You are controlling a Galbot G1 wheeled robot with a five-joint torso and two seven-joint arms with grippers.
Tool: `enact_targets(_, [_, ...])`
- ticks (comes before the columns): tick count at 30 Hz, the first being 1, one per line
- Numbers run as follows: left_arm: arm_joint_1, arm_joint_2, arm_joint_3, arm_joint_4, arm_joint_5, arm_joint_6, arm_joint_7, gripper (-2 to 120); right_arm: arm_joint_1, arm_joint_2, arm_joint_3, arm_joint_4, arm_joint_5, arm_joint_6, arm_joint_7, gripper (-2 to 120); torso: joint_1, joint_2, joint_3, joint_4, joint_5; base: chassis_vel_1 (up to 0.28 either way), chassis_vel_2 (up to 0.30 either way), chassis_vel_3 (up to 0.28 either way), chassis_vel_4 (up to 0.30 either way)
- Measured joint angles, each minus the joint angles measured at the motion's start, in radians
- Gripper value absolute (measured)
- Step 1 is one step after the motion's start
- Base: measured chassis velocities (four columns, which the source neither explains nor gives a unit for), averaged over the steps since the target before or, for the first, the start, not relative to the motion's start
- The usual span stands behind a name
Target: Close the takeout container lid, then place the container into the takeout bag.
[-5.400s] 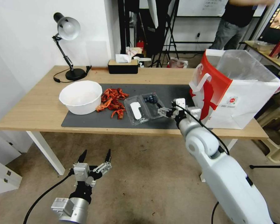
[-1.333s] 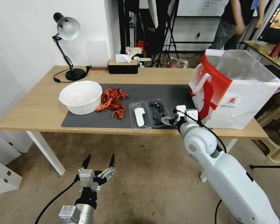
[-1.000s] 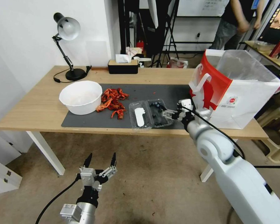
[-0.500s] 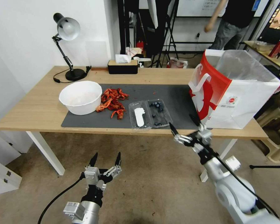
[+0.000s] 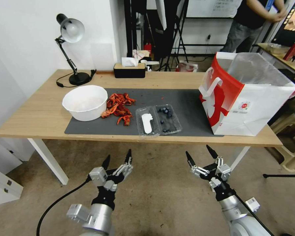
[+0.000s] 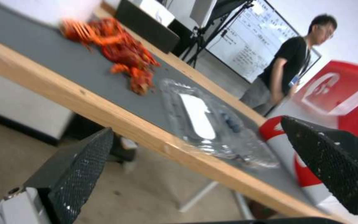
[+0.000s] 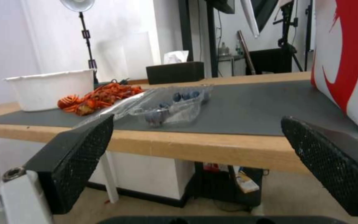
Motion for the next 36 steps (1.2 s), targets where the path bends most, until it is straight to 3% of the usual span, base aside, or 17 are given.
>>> enact_targets(5, [-0.084, 0.089, 0.055, -0.013, -0.218, 0.027, -0.095, 100, -0.008, 0.001, 0.003, 0.008, -0.017, -0.002, 0.001, 100, 0.000, 0.000, 0.000, 0.0001, 0.0000, 0.000, 0.000, 0.000, 0.000])
enact_targets(6, [-0.084, 0.089, 0.055, -0.013, -0.218, 0.027, -0.095, 100, -0.008, 0.001, 0.003, 0.008, -0.017, -0.002, 0.001, 100, 0.000, 0.000, 0.000, 0.0001, 0.0000, 0.000, 0.000, 0.000, 0.000])
enact_targets(9, [-0.148, 0.117, 0.084, -0.036, -0.360, 0.049, -0.207, 100, -0.013, 0.005, 0.003, 0.009, -0.038, -0.005, 0.005, 100, 0.000, 0.000, 0.000, 0.0001, 0.0000, 0.000, 0.000, 0.000, 0.000])
enact_targets(10, [-0.148, 0.117, 0.084, -0.036, -0.360, 0.049, -0.207, 100, -0.013, 0.005, 0.003, 0.009, -0.038, -0.005, 0.005, 100, 0.000, 0.000, 0.000, 0.0001, 0.0000, 0.000, 0.000, 0.000, 0.000])
enact_targets(12, [-0.213, 0.119, 0.119, -0.052, -0.456, 0.074, -0.306, 100, -0.016, 0.012, 0.002, 0.007, -0.056, -0.007, 0.009, 100, 0.000, 0.000, 0.000, 0.0000, 0.0000, 0.000, 0.000, 0.000, 0.000])
enact_targets(15, [-0.270, 0.114, 0.166, -0.046, -0.484, 0.080, -0.356, 100, -0.019, 0.020, 0.000, 0.002, -0.073, -0.010, 0.015, 100, 0.000, 0.000, 0.000, -0.0001, 0.0001, 0.000, 0.000, 0.000, 0.000])
enact_targets(22, [-0.387, 0.100, 0.253, 0.025, -0.523, 0.101, -0.439, 100, -0.023, 0.031, -0.001, 0.000, -0.097, -0.021, 0.024, 100, 0.000, 0.000, 0.000, 0.0000, 0.0001, 0.000, 0.000, 0.000, 0.000])
enact_targets(36, [-0.507, 0.070, 0.312, 0.135, -0.601, 0.130, -0.485, 100, -0.025, 0.038, -0.001, -0.019, -0.126, -0.028, 0.032, 100, 0.000, 0.000, 0.000, 0.0000, 0.0001, 0.000, 0.000, 0.000, 0.000])
